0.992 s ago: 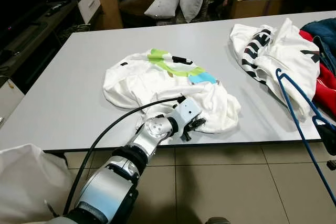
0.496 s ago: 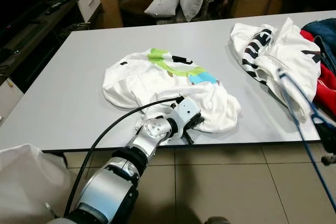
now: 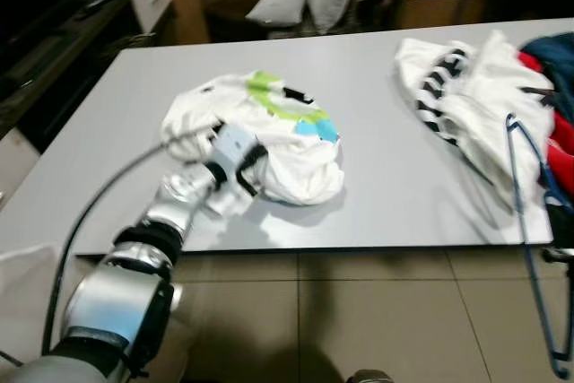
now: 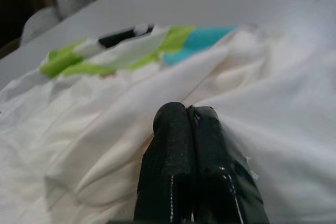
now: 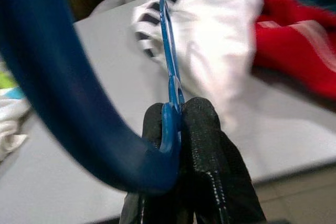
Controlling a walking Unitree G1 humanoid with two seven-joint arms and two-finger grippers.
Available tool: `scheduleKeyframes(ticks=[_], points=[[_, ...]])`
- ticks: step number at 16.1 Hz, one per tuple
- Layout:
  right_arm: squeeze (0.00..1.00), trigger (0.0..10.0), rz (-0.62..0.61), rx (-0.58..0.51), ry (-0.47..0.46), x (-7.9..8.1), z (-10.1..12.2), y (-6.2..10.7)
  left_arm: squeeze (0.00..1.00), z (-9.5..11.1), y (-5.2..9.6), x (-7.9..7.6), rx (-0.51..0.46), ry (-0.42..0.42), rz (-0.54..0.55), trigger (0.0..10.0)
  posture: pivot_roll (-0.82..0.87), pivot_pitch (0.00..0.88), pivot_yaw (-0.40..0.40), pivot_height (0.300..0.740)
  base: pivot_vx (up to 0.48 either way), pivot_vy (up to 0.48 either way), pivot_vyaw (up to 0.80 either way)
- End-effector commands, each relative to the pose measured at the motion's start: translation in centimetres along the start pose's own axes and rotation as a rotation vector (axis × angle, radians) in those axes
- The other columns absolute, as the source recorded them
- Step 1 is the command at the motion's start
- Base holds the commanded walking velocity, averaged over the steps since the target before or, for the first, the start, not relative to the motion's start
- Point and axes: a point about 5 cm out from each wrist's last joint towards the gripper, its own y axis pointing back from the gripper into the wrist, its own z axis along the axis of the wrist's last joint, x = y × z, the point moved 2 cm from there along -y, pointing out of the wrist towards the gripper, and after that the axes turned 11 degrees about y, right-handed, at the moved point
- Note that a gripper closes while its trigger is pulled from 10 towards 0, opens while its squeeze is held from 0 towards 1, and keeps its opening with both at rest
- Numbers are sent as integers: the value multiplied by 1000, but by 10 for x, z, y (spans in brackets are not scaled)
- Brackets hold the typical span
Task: Hang hanger
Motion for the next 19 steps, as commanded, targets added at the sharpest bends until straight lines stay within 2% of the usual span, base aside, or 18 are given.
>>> scheduleKeyframes(ticks=[1, 2, 4, 6, 7, 9, 10, 11, 13, 15, 16, 18, 19], points=[[0, 10000, 13, -20, -4, 8, 3, -5, 0, 13, 3, 3, -60, 11, -53, 0, -267, 0, 97, 740, 0, 0, 0], [0, 10000, 21, -25, -9, 12, 4, -7, 0, 16, 4, 4, -83, 26, -71, 0, -261, 0, 97, 740, 0, 0, 0], [0, 10000, 86, -60, -41, 38, 7, -19, 0, 47, 9, 9, -247, 101, -135, 0, -229, 0, 98, 740, 0, 0, 0], [0, 10000, 108, -65, -44, 47, 8, -25, 0, 63, 9, 11, -313, 122, -136, 0, -208, 0, 93, 740, 0, 0, 0], [0, 10000, 146, -78, -40, 60, 9, -32, 0, 90, 7, 12, -407, 160, -146, 0, -184, 0, 87, 740, 0, 0, 0], [0, 10000, 168, -90, -44, 65, 11, -36, 0, 114, 3, 9, -465, 159, -164, 0, -168, 0, 85, 740, 0, 0, 0], [0, 10000, 215, -122, -33, 70, 16, -38, 0, 150, -2, 8, -559, 139, -137, 0, -159, 0, 85, 740, 0, 0, 0], [0, 10000, 218, -130, -29, 70, 18, -39, 0, 172, -2, 9, -621, 149, -112, 0, -155, 0, 85, 740, 0, 0, 0], [0, 10000, 195, -128, -22, 66, 15, -43, 0, 206, 2, 12, -691, 99, -84, 0, -158, 0, 96, 740, 0, 0, 0], [0, 10000, 175, -134, -20, 66, 14, -45, 0, 231, 7, 16, -692, 20, -70, 0, -168, 0, 117, 740, 0, 0, 0], [0, 10000, 173, -145, -28, 68, 15, -45, 0, 238, 6, 13, -674, -39, -84, 0, -175, 0, 122, 740, 0, 0, 0], [0, 10000, 166, -145, -31, 69, 14, -45, 0, 236, 0, -1, -648, -83, -160, 0, -182, 0, 125, 740, 0, 0, 0], [0, 10000, 159, -140, -31, 70, 13, -45, 0, 223, -8, -16, -595, -118, -242, 0, -184, 0, 126, 740, 0, 0, 0]])
